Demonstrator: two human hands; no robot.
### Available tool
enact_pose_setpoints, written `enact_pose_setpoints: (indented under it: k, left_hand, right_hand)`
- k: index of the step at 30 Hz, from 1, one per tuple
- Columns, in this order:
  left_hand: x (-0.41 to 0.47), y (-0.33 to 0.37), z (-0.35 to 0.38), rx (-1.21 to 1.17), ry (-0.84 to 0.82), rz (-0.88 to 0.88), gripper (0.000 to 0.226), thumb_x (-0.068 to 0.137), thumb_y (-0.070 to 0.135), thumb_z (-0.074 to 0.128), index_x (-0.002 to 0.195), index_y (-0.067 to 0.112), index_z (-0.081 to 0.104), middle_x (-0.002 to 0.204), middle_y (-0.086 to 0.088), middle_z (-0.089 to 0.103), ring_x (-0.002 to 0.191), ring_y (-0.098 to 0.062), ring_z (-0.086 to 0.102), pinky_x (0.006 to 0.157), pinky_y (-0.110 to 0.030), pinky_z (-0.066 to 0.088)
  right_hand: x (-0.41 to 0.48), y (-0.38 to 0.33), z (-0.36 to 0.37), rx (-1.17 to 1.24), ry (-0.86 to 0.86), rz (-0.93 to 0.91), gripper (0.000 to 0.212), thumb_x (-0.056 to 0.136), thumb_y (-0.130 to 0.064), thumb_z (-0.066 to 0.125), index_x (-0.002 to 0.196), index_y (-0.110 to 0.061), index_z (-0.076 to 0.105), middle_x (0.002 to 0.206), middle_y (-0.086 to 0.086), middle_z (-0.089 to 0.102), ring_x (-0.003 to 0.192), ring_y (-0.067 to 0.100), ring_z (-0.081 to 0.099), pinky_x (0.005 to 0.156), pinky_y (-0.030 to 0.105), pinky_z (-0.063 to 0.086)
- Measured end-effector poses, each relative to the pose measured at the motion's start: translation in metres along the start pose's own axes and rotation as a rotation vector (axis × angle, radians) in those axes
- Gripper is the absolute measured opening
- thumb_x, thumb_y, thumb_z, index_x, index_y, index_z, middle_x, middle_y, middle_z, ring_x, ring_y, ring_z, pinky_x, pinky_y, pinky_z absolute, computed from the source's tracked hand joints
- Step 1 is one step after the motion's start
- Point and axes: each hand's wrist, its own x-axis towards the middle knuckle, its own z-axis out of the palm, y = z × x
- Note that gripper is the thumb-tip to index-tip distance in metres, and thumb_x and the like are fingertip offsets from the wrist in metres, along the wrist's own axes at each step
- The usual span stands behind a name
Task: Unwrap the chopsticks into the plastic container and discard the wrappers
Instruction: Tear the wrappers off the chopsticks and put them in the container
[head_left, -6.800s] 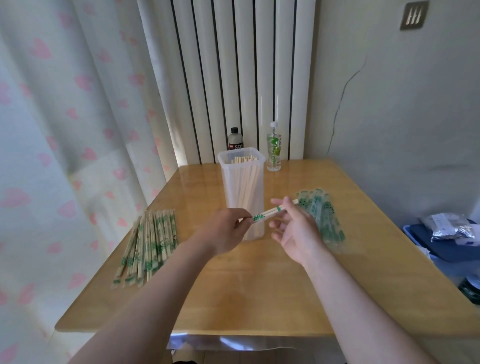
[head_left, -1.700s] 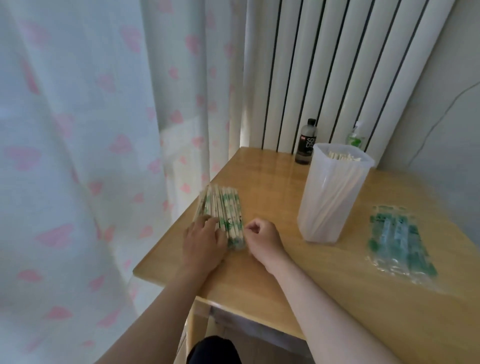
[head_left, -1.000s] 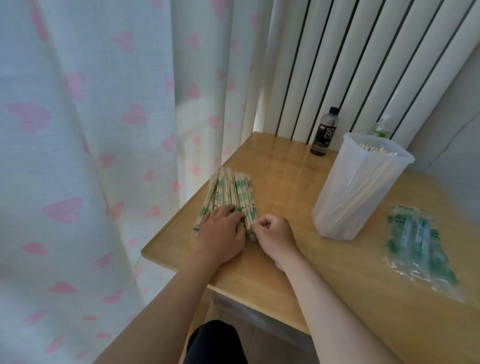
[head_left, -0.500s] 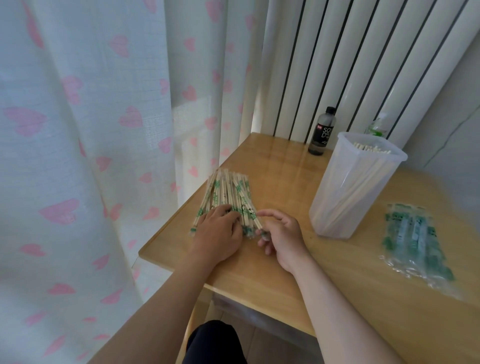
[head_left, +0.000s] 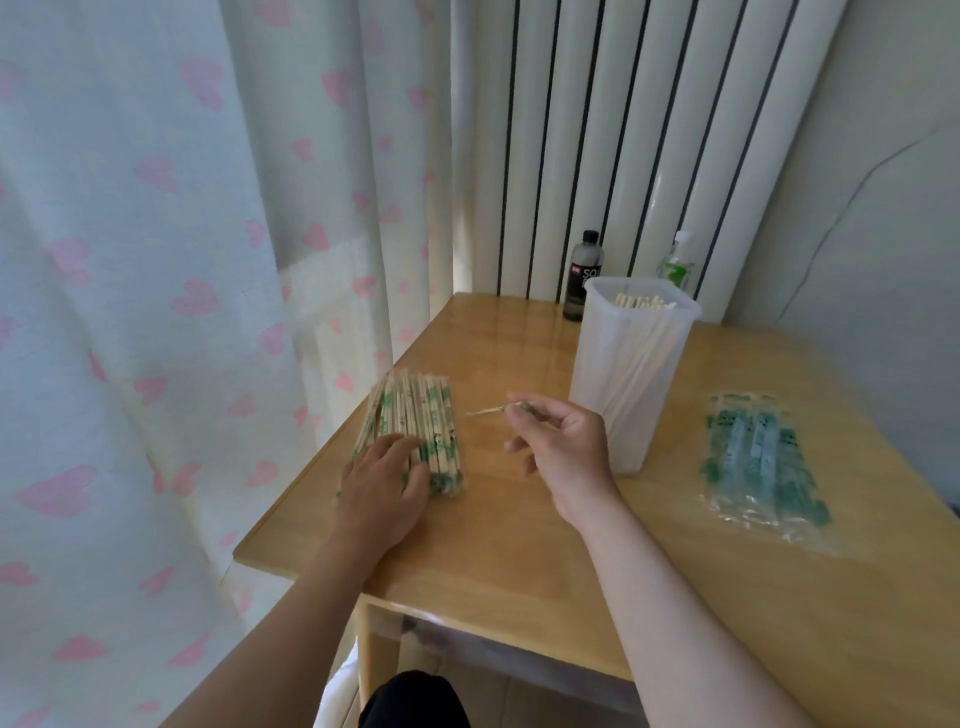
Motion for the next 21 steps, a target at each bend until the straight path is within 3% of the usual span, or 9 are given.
enact_pose_setpoints:
  k: [3, 5, 9, 12, 14, 16, 21]
  left_hand:
    - [-0.003, 0.008, -0.003, 0.053, 0.004, -0.002, 0.062, 0.086, 0.047, 0.031, 0.135, 0.021, 0.059, 0.141, 0.0, 0.056, 0.132, -0.023, 0.048, 0.111, -0.045, 0.032]
    - [-0.002, 0.022, -0.005, 0.045, 0.032, 0.036, 0.062, 0.085, 0.046, 0.035, 0.134, 0.019, 0.06, 0.14, -0.001, 0.057, 0.131, -0.024, 0.049, 0.111, -0.043, 0.031]
    - [0.007, 0.069, -0.003, -0.13, 0.05, 0.185, 0.05, 0.092, 0.043, 0.047, 0.132, 0.016, 0.062, 0.135, -0.002, 0.06, 0.125, -0.025, 0.055, 0.107, -0.043, 0.04]
    - [0.014, 0.098, 0.004, -0.168, -0.104, 0.284, 0.037, 0.102, 0.034, 0.052, 0.133, 0.016, 0.06, 0.123, -0.003, 0.065, 0.11, -0.022, 0.062, 0.094, -0.037, 0.05]
    - [0.014, 0.11, 0.009, -0.142, -0.193, 0.302, 0.032, 0.104, 0.037, 0.047, 0.12, 0.016, 0.065, 0.097, -0.003, 0.071, 0.087, -0.023, 0.066, 0.075, -0.035, 0.052]
    - [0.012, 0.116, 0.014, -0.155, -0.222, 0.329, 0.036, 0.103, 0.042, 0.044, 0.099, 0.014, 0.066, 0.072, -0.002, 0.065, 0.069, -0.025, 0.061, 0.063, -0.039, 0.048]
    - [0.008, 0.135, 0.025, -0.211, -0.185, 0.341, 0.038, 0.093, 0.052, 0.04, 0.084, 0.024, 0.064, 0.065, 0.006, 0.061, 0.068, -0.023, 0.061, 0.063, -0.038, 0.048]
  right_hand:
    - [0.0, -0.006, -0.015, -0.008, 0.141, -0.1, 0.009, 0.092, -0.019, 0.077, 0.093, -0.028, 0.08, 0.1, -0.003, 0.076, 0.082, 0.008, 0.071, 0.064, 0.032, 0.061]
    - [0.002, -0.014, -0.029, 0.087, 0.224, -0.112, 0.008, 0.093, -0.018, 0.076, 0.092, -0.025, 0.078, 0.093, -0.007, 0.078, 0.086, 0.007, 0.073, 0.073, 0.028, 0.06]
    - [0.004, -0.026, -0.054, 0.284, 0.356, -0.037, 0.003, 0.092, -0.013, 0.076, 0.089, -0.014, 0.076, 0.079, 0.0, 0.076, 0.074, 0.015, 0.071, 0.065, 0.026, 0.059]
    - [0.0, -0.03, -0.074, 0.476, 0.382, 0.042, 0.01, 0.092, -0.01, 0.075, 0.099, -0.002, 0.073, 0.077, 0.003, 0.073, 0.072, 0.017, 0.069, 0.068, 0.03, 0.058]
    - [-0.003, -0.033, -0.089, 0.577, 0.412, 0.078, 0.013, 0.092, -0.006, 0.074, 0.103, 0.001, 0.071, 0.074, 0.004, 0.072, 0.071, 0.019, 0.067, 0.071, 0.034, 0.058]
    - [-0.006, -0.035, -0.102, 0.63, 0.422, 0.106, 0.012, 0.092, -0.002, 0.073, 0.104, 0.001, 0.07, 0.074, 0.006, 0.07, 0.069, 0.019, 0.065, 0.071, 0.034, 0.057]
    - [-0.013, -0.026, -0.11, 0.635, 0.352, 0.191, 0.007, 0.09, -0.003, 0.074, 0.096, -0.004, 0.07, 0.074, 0.007, 0.065, 0.064, 0.017, 0.059, 0.063, 0.03, 0.048]
